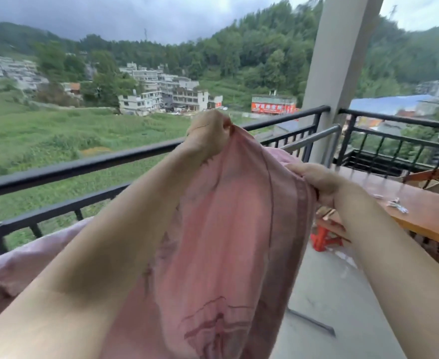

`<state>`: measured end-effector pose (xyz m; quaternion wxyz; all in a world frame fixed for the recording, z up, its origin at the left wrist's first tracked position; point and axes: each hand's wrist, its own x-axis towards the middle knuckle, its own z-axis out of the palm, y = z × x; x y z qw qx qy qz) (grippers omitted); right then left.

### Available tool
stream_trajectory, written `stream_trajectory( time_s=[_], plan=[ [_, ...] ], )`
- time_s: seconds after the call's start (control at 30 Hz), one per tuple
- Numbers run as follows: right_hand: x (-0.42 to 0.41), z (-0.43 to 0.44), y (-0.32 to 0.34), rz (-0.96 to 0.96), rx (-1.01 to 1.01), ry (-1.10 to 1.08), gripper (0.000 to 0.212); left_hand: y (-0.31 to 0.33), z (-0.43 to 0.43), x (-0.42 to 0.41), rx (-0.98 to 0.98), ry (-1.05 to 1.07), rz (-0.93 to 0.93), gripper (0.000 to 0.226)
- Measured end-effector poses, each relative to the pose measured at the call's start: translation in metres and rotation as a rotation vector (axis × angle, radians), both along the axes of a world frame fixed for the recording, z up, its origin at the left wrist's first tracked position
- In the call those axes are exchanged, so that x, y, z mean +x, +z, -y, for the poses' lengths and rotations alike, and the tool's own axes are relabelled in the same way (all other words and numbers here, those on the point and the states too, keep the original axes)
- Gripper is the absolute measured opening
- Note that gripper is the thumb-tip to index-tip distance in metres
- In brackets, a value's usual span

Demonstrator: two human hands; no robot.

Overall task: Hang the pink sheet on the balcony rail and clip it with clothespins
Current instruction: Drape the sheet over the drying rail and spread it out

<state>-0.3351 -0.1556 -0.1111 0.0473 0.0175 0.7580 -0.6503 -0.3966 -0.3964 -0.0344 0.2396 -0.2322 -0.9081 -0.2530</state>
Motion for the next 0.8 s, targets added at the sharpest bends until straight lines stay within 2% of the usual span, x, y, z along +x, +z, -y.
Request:
stream_trajectory(
  time_s=[0.07, 0.1, 0.17, 0.23, 0.33, 0.43, 0.47, 0.57, 0.63, 0.7, 0.8],
  plan=[
    [0.004, -0.022, 0.000, -0.004, 0.027, -0.141, 0.055, 0.004, -0.037, -0.001, 0.052, -0.025, -0.070, 0.025],
    [0.006, -0.032, 0.002, -0.029, 0.034, -0.188, 0.049, 0.005, -0.052, -0.001, 0.064, -0.038, -0.068, 0.026],
    [0.009, -0.049, 0.003, -0.053, 0.089, -0.250, 0.037, 0.000, -0.075, -0.006, 0.054, -0.060, 0.014, 0.028],
    [0.008, -0.060, -0.001, -0.076, 0.142, -0.299, 0.031, -0.012, -0.091, -0.015, 0.027, -0.098, 0.180, 0.031],
    [-0.003, -0.065, -0.009, -0.092, 0.054, -0.238, 0.020, -0.028, -0.112, -0.028, 0.030, -0.118, 0.319, 0.033],
    [-0.022, -0.070, -0.017, -0.055, -0.099, -0.127, 0.027, -0.030, -0.126, -0.042, 0.091, -0.036, 0.381, 0.054],
    [-0.029, -0.073, -0.020, -0.043, -0.094, -0.092, 0.028, -0.029, -0.129, -0.049, 0.067, -0.030, 0.407, 0.054],
    [-0.052, -0.090, -0.027, -0.059, -0.048, -0.036, 0.020, -0.025, -0.135, -0.067, -0.199, -0.115, 0.561, 0.032],
    [-0.072, -0.109, -0.028, -0.112, -0.068, -0.009, 0.018, -0.016, -0.135, -0.076, -0.272, -0.160, 0.701, 0.033],
    [-0.093, -0.131, -0.027, -0.193, -0.061, 0.025, 0.018, -0.003, -0.139, -0.083, -0.354, -0.181, 0.725, 0.041],
    [-0.114, -0.159, -0.014, -0.344, 0.058, 0.101, 0.012, 0.011, -0.158, -0.100, -0.580, -0.083, 0.648, 0.048]
  ],
)
